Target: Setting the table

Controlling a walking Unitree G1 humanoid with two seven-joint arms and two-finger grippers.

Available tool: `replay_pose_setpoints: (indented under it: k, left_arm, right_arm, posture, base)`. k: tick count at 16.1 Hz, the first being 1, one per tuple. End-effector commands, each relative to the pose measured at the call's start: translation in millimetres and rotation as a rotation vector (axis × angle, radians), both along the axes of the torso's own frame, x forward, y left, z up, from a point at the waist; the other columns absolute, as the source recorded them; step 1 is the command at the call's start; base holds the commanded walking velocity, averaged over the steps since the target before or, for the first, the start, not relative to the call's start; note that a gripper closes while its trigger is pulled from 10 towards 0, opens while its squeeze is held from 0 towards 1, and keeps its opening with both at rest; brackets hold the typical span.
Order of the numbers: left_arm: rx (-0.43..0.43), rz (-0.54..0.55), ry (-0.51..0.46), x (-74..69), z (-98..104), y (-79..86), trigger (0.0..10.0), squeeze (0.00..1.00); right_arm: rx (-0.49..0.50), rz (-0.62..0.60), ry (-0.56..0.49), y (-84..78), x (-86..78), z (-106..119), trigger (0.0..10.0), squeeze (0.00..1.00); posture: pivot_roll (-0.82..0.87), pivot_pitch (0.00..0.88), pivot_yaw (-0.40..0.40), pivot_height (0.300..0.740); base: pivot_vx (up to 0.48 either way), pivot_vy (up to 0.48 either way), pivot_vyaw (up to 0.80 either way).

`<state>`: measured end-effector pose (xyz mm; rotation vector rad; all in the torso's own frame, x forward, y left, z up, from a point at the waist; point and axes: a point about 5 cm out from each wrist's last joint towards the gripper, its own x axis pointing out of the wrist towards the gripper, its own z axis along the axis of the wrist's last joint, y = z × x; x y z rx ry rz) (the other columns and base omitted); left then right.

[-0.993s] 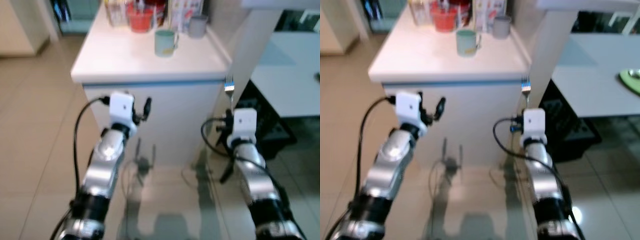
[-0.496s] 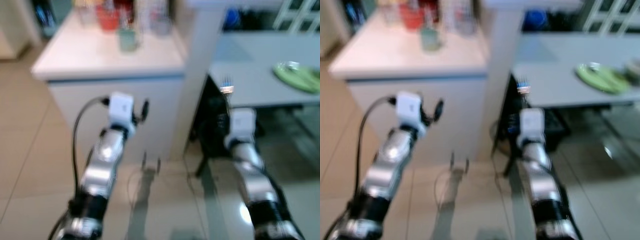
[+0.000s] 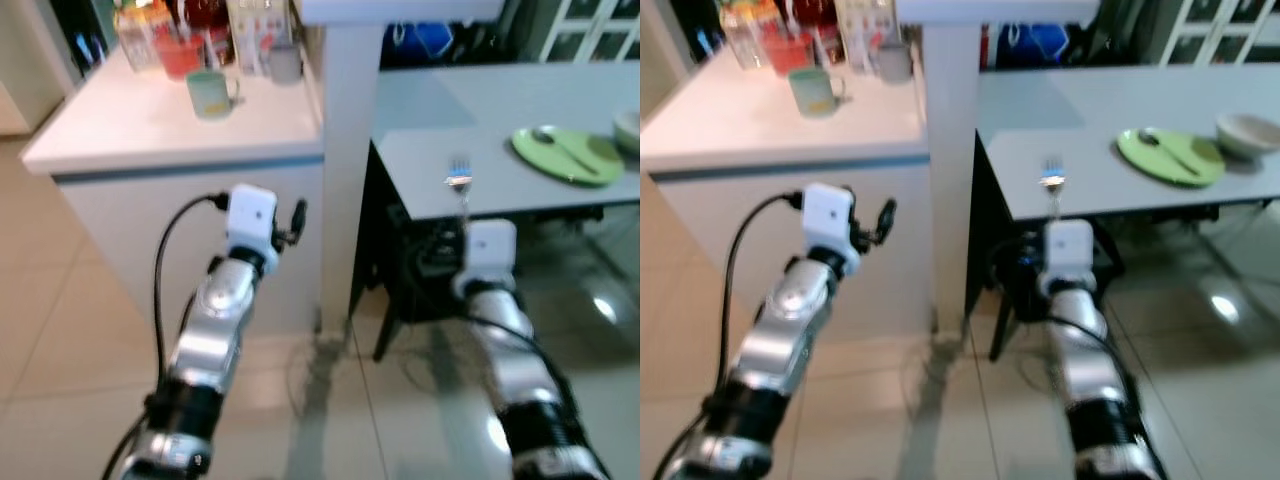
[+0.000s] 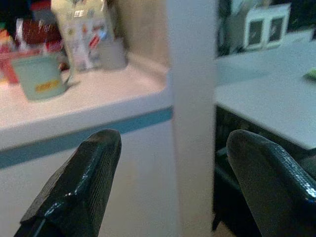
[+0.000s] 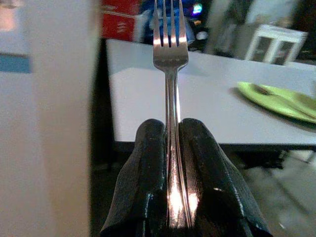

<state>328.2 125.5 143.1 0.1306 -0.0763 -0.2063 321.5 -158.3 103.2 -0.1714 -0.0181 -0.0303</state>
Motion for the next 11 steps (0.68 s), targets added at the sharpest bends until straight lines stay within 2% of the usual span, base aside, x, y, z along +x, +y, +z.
replay_pose_setpoints:
  k: [1, 11]
  left_arm:
    - [0.010, 0.001, 0.001, 1.0, 0.4, -3.3, 10.0, 0.00]
    - [0.005, 0.009, -0.003, 3.4, 0.3, -4.6, 10.0, 0.00]
  right_arm:
    - [-0.008, -0.022, -0.011, -9.4, -0.1, 3.3, 0.0, 0.00]
    - [-0.012, -0.020, -0.013, -10.9, 1.1, 3.8, 0.0, 0.00]
  posture:
    - [-0.02, 0.000, 0.009, 0.740]
    - [-0.02, 0.000, 0.006, 0.740]
  base:
    - [0.000, 0.000, 0.00]
    - [0.000, 0.000, 0.00]
